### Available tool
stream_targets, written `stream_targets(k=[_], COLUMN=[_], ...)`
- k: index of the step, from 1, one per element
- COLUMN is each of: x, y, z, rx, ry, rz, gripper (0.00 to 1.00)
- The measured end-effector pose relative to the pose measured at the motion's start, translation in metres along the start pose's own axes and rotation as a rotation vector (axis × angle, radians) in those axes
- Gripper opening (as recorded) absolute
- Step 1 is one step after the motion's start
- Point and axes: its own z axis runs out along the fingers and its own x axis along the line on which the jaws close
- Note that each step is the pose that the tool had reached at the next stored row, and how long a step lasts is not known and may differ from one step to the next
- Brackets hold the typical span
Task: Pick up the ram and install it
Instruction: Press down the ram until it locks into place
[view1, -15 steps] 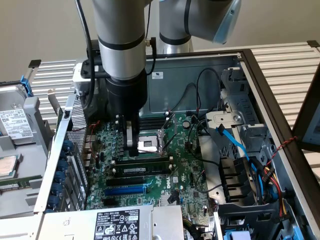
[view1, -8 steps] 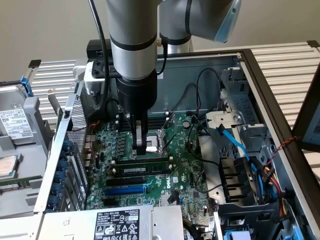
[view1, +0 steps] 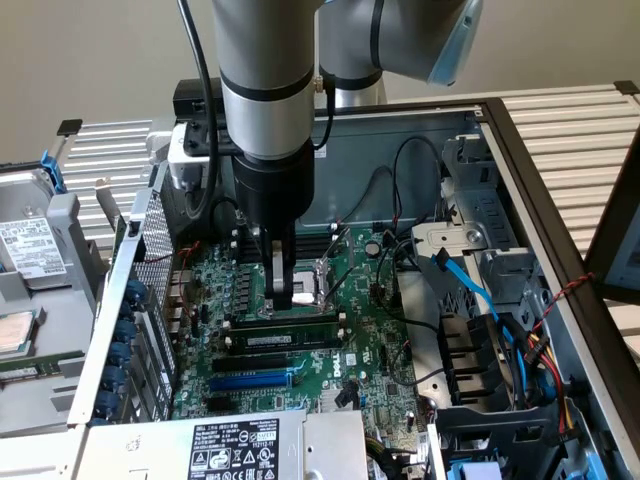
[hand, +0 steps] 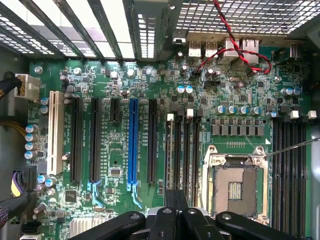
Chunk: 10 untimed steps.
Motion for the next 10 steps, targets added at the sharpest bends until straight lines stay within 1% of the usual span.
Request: stream_targets(k=[6,7,10], x=[0.0000,0.0000,0.0001], y=[0.0000,0.0000,-0.0001], z=[0.0000,0.0000,0.0000], rx=[-0.0001,0.0002,0.0027], ry=[-0.0002,-0.0008,-0.0024], rz=[0.000,0.005,0.049], gripper=[0.11,0.11,0.11])
